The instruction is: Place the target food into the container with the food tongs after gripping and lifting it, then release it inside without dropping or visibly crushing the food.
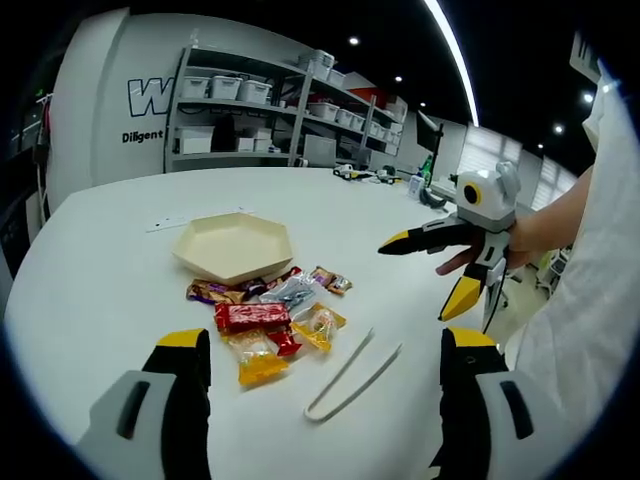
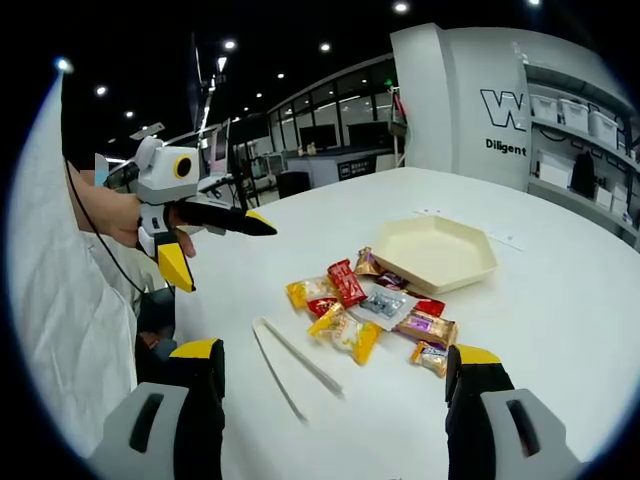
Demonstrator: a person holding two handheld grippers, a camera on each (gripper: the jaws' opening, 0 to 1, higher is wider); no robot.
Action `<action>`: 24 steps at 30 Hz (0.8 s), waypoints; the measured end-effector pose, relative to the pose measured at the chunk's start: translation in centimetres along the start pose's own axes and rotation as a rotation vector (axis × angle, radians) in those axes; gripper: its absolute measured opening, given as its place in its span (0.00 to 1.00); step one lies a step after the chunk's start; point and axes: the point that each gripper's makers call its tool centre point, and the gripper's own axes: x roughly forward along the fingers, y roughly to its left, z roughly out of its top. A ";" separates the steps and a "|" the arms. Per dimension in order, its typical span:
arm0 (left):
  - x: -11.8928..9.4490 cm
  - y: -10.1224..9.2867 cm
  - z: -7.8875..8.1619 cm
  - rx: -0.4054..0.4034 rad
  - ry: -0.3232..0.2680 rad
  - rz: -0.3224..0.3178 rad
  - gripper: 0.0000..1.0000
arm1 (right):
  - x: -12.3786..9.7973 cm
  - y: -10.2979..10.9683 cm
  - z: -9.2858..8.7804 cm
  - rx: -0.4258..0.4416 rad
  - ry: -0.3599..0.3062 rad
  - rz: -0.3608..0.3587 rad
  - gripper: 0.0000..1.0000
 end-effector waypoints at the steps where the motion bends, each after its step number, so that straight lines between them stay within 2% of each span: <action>1: 0.0 -0.1 0.0 0.002 0.001 -0.001 0.91 | 0.0 0.0 0.0 0.001 0.001 0.001 0.90; 24: 0.2 -0.4 -0.5 0.009 0.014 -0.014 0.91 | 0.1 0.3 -0.2 0.002 0.001 0.000 0.90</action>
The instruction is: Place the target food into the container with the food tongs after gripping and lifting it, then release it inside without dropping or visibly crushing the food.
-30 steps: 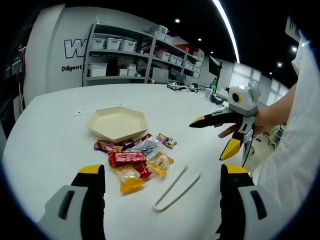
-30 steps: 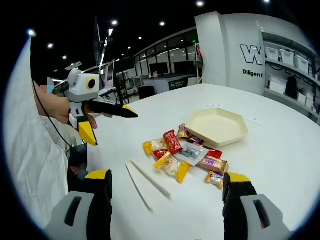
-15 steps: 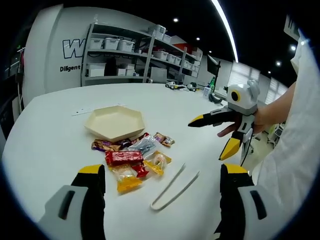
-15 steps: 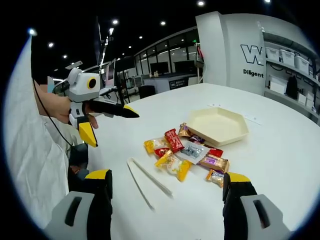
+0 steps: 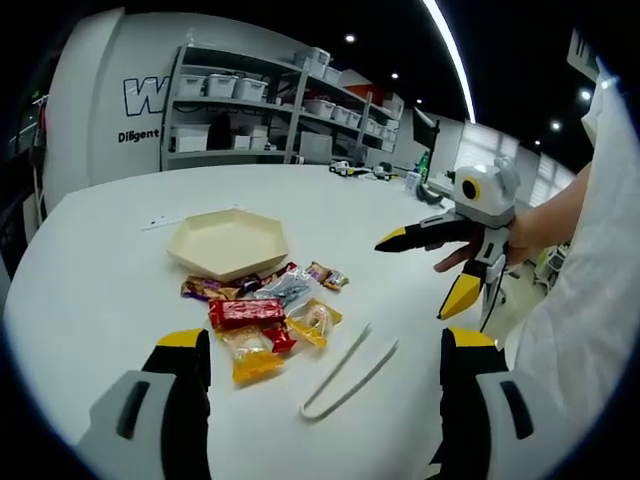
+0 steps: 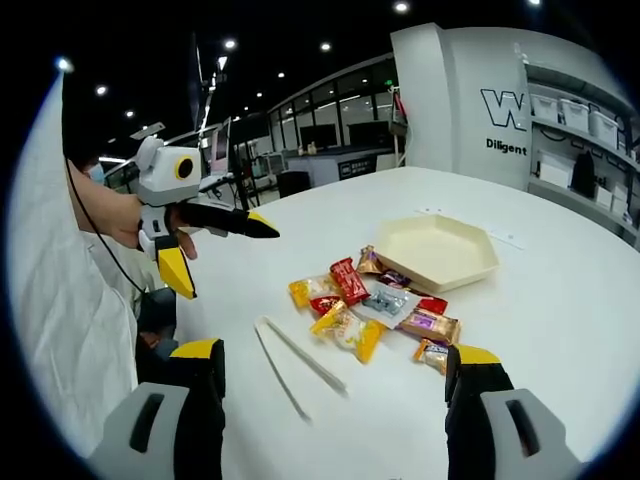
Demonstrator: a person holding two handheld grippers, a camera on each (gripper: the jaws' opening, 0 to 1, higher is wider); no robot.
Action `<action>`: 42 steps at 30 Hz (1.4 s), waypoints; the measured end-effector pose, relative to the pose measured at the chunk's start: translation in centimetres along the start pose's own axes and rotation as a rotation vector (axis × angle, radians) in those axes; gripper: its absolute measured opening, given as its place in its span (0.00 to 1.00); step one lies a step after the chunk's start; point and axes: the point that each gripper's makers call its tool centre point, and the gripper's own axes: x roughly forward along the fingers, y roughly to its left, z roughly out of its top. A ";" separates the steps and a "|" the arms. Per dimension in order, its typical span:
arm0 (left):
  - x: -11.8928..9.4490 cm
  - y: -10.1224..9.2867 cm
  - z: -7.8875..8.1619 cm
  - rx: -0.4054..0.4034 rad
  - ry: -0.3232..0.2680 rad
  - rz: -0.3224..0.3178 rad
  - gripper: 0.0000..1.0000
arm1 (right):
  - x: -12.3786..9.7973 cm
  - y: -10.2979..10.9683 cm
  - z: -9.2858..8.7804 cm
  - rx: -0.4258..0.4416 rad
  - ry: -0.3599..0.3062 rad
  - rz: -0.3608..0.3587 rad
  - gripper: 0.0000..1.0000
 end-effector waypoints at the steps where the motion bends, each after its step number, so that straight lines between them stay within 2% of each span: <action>1: 0.0 0.0 0.0 0.000 0.000 0.000 0.91 | 0.0 0.0 0.0 0.001 -0.001 -0.001 0.90; 42: 0.2 -0.3 -0.8 0.021 0.044 -0.025 0.88 | 0.0 -0.1 -0.4 0.005 0.000 -0.009 0.89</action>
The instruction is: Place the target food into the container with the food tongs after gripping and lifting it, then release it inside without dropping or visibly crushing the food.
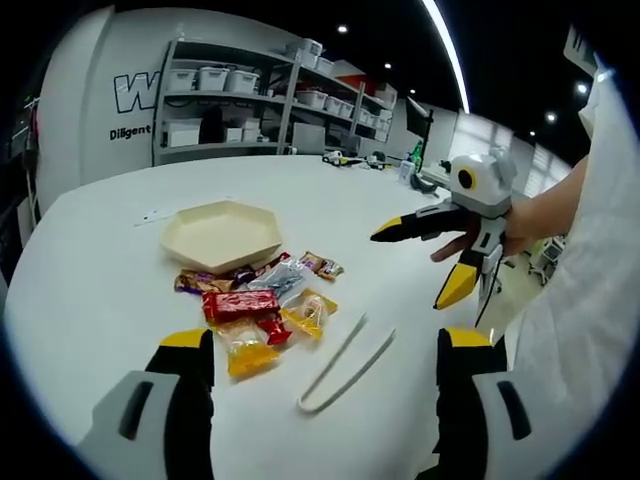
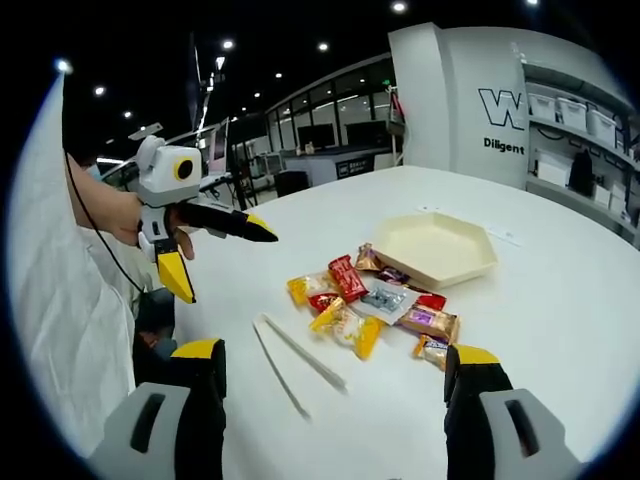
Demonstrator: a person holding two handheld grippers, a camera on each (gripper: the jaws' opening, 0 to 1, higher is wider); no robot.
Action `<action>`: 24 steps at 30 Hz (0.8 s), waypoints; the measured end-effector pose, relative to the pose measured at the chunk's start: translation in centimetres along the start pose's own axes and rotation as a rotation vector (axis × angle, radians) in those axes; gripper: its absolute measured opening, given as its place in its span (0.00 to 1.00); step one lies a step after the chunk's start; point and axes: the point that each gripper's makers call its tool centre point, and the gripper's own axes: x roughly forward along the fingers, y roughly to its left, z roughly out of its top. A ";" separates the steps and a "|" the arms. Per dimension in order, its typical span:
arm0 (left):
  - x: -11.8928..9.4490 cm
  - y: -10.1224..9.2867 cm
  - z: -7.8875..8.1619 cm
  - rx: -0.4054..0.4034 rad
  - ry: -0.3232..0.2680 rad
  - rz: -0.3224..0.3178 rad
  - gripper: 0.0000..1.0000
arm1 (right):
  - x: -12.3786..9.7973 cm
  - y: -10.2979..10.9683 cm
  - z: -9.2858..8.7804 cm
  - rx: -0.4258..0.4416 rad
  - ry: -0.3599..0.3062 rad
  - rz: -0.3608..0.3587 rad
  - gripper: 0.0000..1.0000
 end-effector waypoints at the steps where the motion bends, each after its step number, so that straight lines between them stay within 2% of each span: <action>1: 0.0 0.0 0.0 0.000 0.001 -0.001 0.88 | 0.0 0.0 0.0 0.000 0.001 0.000 0.89; 12: 0.2 -0.2 -0.4 0.007 0.022 -0.016 0.85 | 0.0 0.1 -0.3 -0.003 0.012 0.002 0.88; 24: 0.9 -0.7 -1.4 0.001 0.061 -0.050 0.77 | 0.3 0.3 -1.1 0.000 0.031 0.006 0.86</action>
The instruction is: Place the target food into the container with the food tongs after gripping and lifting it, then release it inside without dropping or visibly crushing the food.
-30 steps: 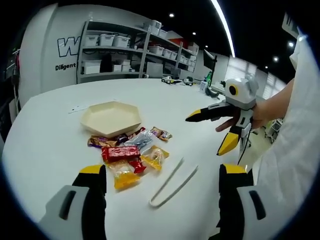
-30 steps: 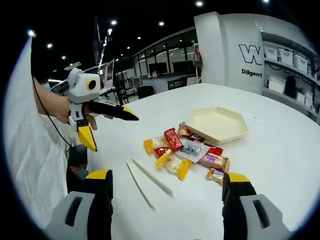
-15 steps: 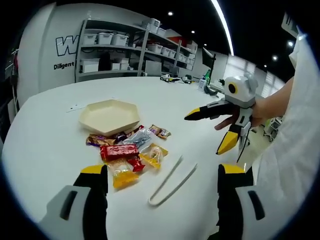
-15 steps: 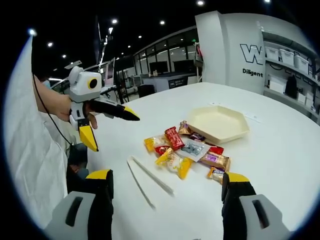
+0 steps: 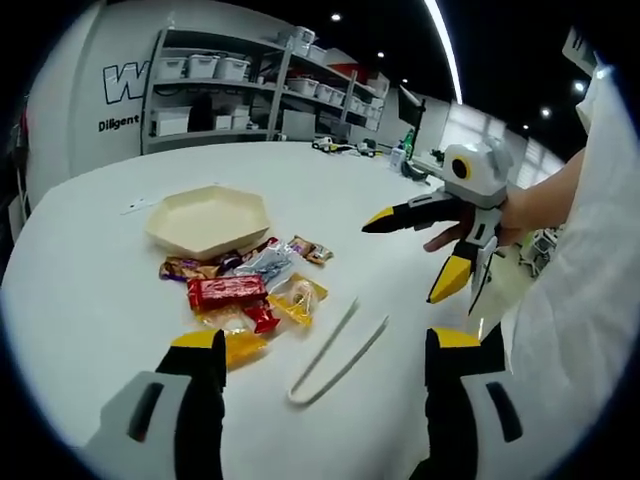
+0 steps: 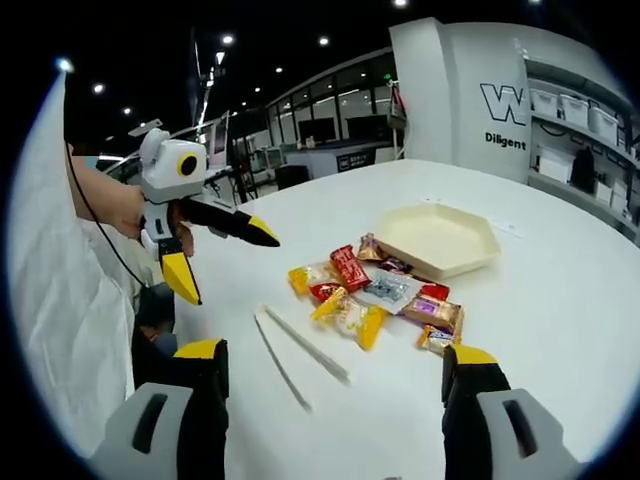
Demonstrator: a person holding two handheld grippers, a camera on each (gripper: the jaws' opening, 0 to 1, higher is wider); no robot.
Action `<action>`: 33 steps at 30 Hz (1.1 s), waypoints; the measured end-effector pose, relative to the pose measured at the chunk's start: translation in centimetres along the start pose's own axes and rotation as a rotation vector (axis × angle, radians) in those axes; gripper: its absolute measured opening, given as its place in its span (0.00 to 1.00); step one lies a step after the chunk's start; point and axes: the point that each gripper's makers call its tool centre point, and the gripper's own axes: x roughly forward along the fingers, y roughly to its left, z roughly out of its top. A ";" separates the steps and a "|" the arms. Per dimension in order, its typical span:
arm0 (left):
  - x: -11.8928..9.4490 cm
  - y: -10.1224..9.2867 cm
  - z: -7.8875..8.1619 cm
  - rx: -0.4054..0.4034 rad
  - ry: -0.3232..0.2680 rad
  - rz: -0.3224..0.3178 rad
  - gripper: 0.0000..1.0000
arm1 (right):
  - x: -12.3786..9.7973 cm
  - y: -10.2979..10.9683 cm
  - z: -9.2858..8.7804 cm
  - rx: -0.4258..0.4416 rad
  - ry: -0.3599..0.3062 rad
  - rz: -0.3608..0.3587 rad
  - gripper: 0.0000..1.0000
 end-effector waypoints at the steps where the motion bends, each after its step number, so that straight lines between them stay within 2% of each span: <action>1: 0.1 0.0 -0.1 -0.001 0.004 -0.003 0.76 | 0.0 0.0 -0.1 -0.002 0.002 0.002 0.85; 14: 1.1 -0.2 -1.0 0.002 0.054 -0.036 0.63 | 0.4 0.3 -1.1 -0.011 0.035 0.012 0.80; 33: 1.9 -0.2 -2.3 0.030 0.112 -0.053 0.57 | 1.2 0.6 -1.7 -0.027 0.062 0.034 0.77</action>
